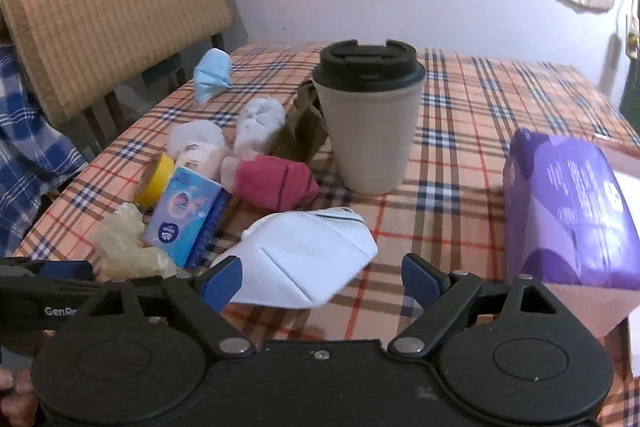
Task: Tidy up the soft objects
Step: 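Grasp the yellowish plastic glove with the left tool while right tool approaches the white mask, then close the right tool on the white face mask and lift it, then lift the glove with the left tool while right tool lifts the mask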
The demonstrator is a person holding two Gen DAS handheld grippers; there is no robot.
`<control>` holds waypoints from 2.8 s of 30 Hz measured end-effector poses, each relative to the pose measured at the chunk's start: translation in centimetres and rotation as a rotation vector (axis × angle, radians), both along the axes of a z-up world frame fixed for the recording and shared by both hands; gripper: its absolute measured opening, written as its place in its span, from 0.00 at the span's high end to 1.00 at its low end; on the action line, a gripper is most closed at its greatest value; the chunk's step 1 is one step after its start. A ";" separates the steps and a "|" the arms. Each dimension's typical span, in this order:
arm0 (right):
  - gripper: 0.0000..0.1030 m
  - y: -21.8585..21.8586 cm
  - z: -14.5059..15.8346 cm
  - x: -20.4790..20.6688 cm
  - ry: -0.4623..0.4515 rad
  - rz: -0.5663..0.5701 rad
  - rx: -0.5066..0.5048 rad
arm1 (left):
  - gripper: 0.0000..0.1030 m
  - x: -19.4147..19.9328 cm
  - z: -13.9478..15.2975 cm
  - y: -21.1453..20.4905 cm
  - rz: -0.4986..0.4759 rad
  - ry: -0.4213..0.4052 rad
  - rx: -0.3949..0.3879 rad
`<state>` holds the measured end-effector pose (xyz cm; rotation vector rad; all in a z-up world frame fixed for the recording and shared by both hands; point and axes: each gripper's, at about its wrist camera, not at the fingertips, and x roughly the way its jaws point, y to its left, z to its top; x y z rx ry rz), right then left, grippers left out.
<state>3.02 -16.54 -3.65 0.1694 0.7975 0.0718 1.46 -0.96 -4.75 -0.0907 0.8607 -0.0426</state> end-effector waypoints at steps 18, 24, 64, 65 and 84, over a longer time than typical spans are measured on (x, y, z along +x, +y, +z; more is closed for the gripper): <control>0.02 1.8 -1.3 2.1 0.039 -0.049 0.108 | 0.91 -2.1 2.1 1.9 -0.019 -0.098 -0.096; 0.02 2.1 -1.9 3.1 0.081 -0.073 0.156 | 0.86 -2.3 2.3 2.8 -0.008 -0.089 -0.124; 0.58 0.7 -3.4 3.4 0.033 -0.040 0.154 | 0.80 -1.3 3.4 3.0 -0.016 -0.162 -0.135; 0.58 0.4 -3.1 3.2 0.029 -0.033 0.162 | 0.80 -1.3 3.5 2.9 -0.017 -0.163 -0.140; 0.54 0.6 1.1 0.3 -0.049 0.128 0.097 | 0.80 -1.3 5.7 0.9 -0.073 -0.199 -0.145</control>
